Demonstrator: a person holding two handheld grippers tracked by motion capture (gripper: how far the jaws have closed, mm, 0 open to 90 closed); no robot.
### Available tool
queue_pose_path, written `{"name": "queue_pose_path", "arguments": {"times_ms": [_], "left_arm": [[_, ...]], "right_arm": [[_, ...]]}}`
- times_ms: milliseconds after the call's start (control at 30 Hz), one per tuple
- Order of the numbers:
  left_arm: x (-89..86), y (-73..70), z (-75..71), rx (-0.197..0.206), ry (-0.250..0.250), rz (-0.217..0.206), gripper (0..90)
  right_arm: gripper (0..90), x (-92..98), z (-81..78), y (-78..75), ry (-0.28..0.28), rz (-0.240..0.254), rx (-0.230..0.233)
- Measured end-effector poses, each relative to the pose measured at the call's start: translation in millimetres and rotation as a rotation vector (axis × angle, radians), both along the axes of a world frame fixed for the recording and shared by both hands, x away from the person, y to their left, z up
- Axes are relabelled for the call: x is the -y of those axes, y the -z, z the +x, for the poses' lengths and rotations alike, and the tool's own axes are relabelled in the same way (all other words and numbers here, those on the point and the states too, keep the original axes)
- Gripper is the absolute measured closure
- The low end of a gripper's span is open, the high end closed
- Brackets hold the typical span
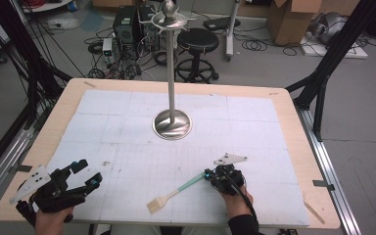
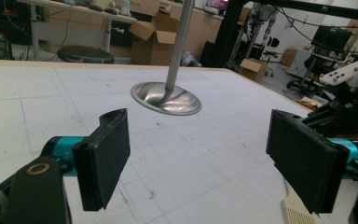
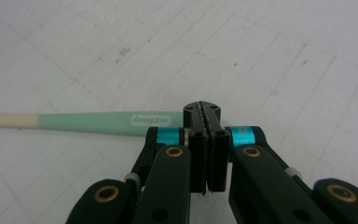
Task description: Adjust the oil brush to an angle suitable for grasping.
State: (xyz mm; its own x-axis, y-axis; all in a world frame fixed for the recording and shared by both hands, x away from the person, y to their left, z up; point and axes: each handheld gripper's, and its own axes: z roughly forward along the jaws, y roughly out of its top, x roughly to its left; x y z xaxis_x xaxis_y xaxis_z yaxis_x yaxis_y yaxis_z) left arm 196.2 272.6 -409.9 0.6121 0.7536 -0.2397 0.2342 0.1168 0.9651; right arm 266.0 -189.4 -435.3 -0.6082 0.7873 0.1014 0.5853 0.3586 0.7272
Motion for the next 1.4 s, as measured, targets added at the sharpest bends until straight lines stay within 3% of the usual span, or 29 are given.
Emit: {"name": "queue_pose_path", "arguments": {"times_ms": [233, 533, 667, 767, 900, 967, 1167, 1400], "left_arm": [[5.1, -0.5, -0.3, -0.004, 0.016, 0.01, 21.7], [16.0, -4.8, -3.1, 0.006, 0.046, 0.021, 21.7], [18.7, -6.1, -3.3, 0.01, 0.051, 0.019, 21.2], [20.5, -7.3, -3.2, 0.013, 0.059, 0.019, 20.6], [23.9, -8.0, -3.5, 0.019, 0.062, 0.017, 20.3], [25.2, -7.8, -3.7, 0.017, 0.065, 0.022, 20.5], [25.7, -6.5, -4.4, 0.012, 0.064, 0.028, 21.0], [30.5, -5.1, -3.6, 0.009, 0.077, 0.029, 24.4]], "right_arm": [[89.4, 42.2, -16.9, -23.6, 0.054, 0.089, 0.071], [88.8, 114.9, -65.6, -45.5, 0.161, 0.188, 0.196], [71.1, 136.2, -80.6, -47.2, 0.217, 0.186, 0.23], [47.4, 148.9, -93.0, -48.7, 0.251, 0.164, 0.29], [26.9, 156.6, -102.6, -50.4, 0.285, 0.156, 0.345], [21.1, 156.8, -103.6, -51.7, 0.305, 0.147, 0.377], [19.0, 151.9, -103.2, -52.7, 0.291, 0.125, 0.406], [18.4, 155.2, -104.3, -54.4, 0.315, 0.152, 0.409]]}}
